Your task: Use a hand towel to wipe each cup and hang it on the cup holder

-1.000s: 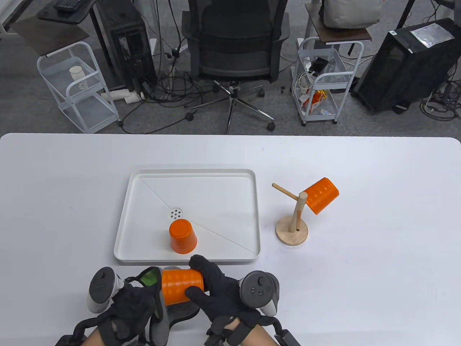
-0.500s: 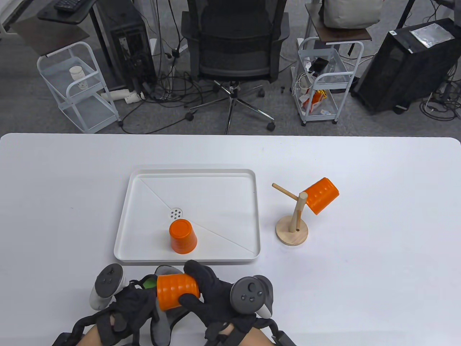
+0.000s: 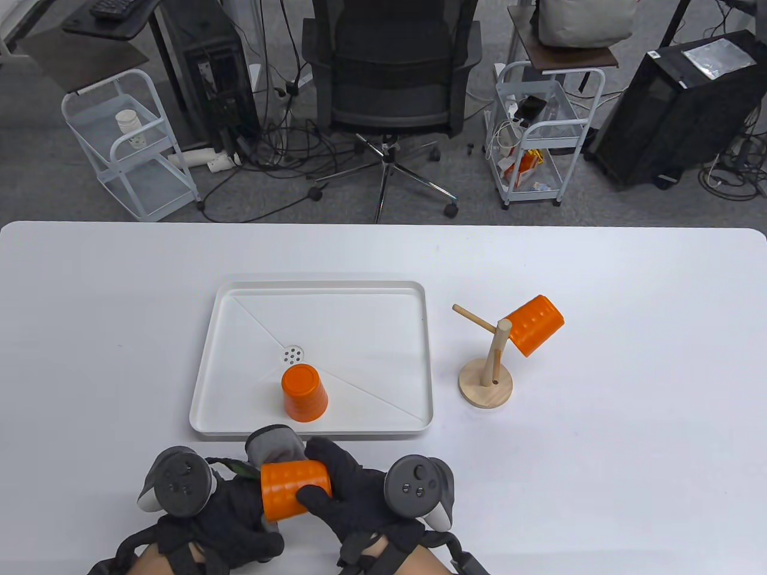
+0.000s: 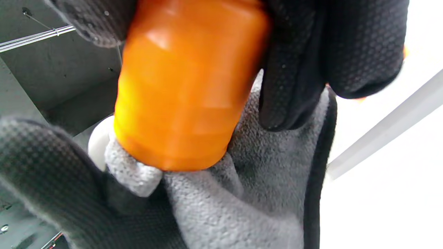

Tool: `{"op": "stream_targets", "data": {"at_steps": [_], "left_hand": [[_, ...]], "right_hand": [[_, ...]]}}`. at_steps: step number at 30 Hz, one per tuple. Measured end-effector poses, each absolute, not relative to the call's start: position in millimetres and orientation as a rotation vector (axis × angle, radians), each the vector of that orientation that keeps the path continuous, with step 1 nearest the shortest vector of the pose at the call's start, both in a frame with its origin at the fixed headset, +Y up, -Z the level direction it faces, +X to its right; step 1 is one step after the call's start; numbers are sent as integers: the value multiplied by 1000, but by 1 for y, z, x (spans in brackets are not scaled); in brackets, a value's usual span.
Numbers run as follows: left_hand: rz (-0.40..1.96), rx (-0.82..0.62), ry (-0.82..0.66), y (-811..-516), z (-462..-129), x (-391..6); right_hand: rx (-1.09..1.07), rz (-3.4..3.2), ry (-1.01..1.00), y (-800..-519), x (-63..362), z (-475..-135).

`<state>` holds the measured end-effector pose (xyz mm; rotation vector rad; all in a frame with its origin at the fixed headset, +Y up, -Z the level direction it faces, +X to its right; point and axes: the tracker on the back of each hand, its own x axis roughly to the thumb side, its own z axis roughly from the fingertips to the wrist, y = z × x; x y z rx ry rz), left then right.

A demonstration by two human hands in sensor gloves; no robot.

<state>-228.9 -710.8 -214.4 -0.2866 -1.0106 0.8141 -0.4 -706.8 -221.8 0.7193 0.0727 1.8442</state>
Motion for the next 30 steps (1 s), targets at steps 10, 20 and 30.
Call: {"op": "stream_targets", "data": {"at_steps": [10, 20, 30], "left_hand": [[819, -205, -1023, -710, -213, -229], [1185, -457, -929, -730, -224, -230], [1225, -500, -914, -734, -228, -232]], "right_hand": [[736, 1839, 64, -707, -1, -221], [784, 1908, 10, -706, -3, -219], [799, 1932, 1, -706, -5, -217]]}}
